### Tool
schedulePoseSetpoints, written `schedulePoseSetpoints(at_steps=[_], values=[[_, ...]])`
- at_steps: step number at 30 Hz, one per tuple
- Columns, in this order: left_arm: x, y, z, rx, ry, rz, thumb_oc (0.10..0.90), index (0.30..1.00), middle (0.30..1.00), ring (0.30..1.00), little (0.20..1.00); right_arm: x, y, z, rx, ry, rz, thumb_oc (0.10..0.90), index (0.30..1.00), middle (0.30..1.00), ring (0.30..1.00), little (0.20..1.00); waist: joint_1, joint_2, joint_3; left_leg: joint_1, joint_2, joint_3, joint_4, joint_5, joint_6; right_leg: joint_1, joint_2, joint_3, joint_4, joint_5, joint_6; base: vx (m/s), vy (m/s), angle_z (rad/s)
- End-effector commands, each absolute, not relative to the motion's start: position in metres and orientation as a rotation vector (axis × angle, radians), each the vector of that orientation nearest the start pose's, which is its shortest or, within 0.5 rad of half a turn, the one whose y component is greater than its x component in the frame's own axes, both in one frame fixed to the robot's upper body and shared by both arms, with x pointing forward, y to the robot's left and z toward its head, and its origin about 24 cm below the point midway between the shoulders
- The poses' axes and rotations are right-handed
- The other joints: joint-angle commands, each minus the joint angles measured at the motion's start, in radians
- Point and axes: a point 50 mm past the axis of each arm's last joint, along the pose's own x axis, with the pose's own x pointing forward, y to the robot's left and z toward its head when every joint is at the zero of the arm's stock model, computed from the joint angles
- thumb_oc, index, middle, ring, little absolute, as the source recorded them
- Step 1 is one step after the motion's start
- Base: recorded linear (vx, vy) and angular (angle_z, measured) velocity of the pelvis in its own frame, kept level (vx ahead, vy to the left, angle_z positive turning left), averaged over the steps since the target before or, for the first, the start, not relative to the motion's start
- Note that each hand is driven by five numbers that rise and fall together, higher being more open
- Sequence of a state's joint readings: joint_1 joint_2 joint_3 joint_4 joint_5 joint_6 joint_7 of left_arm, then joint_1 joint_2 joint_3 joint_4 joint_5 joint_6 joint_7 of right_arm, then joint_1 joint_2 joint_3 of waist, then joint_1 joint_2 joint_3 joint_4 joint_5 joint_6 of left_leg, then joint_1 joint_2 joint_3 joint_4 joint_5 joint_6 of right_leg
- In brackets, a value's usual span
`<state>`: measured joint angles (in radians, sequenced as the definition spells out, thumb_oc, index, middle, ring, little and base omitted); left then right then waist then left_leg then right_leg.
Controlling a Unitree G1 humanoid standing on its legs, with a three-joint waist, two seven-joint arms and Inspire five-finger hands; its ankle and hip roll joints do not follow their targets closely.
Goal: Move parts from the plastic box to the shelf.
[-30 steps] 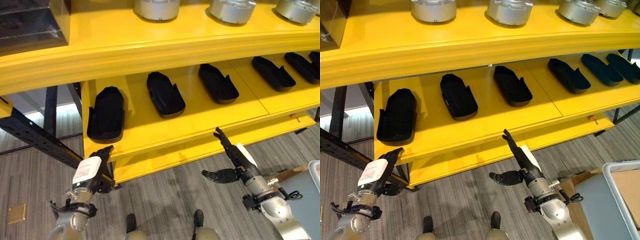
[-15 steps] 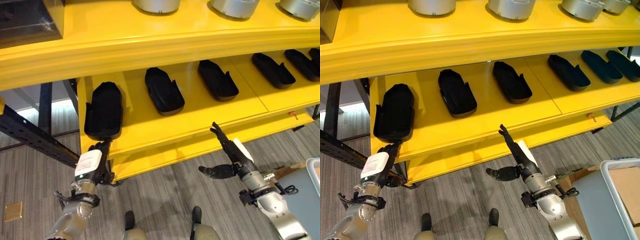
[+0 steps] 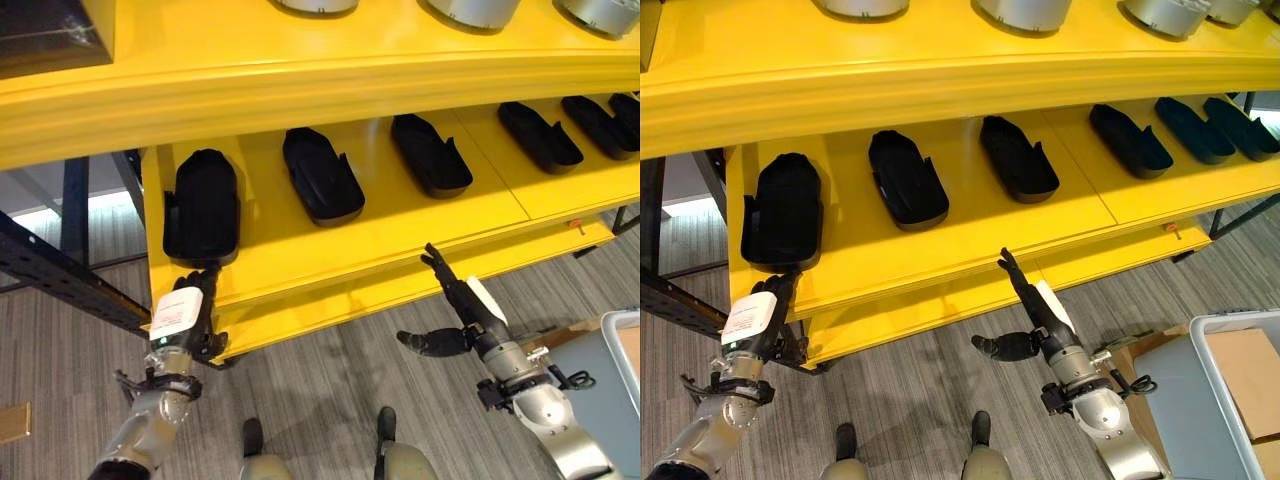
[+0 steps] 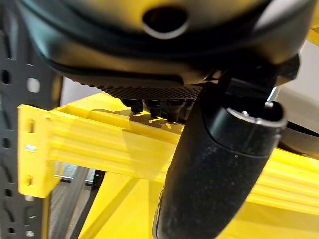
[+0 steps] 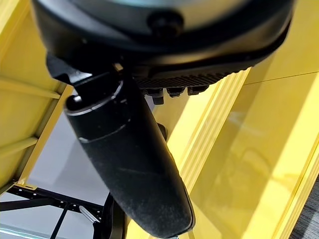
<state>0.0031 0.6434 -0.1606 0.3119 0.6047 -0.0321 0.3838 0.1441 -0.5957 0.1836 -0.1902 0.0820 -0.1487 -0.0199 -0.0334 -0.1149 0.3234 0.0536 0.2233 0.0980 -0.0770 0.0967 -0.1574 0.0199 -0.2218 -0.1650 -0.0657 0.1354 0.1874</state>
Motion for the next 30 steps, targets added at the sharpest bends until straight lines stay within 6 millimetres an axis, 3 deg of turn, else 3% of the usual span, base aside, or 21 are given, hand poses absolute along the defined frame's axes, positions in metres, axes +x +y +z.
schedulePoseSetpoints(at_steps=[1,12,30], values=[[0.263,0.271,0.053,1.31,-0.096,0.172,0.9,1.0,1.0,1.0,1.0,0.231,-0.185,0.125,-0.424,-0.437,0.253,0.9,1.0,1.0,1.0,1.0,-0.027,-0.022,-0.017,0.013,0.02,0.005,0.065,-0.064,0.024,-0.074,-0.039,0.02,0.208,-0.112,0.01,0.0,0.0,0.0],[0.272,0.256,0.059,1.306,-0.153,0.137,0.9,1.0,1.0,1.0,1.0,0.231,-0.185,0.125,-0.423,-0.435,0.25,0.9,1.0,1.0,1.0,1.0,-0.038,-0.023,-0.024,0.016,0.021,0.008,0.066,-0.065,0.024,-0.077,-0.035,0.029,0.21,-0.113,0.009,0.0,0.0,0.0],[0.279,0.257,0.064,1.293,-0.162,0.172,0.9,1.0,1.0,1.0,1.0,0.23,-0.185,0.124,-0.422,-0.435,0.25,0.9,1.0,1.0,1.0,1.0,-0.044,-0.026,-0.022,0.005,0.02,0.006,0.075,-0.067,0.024,-0.089,-0.034,0.035,0.213,-0.109,0.008,0.0,0.0,0.0]])
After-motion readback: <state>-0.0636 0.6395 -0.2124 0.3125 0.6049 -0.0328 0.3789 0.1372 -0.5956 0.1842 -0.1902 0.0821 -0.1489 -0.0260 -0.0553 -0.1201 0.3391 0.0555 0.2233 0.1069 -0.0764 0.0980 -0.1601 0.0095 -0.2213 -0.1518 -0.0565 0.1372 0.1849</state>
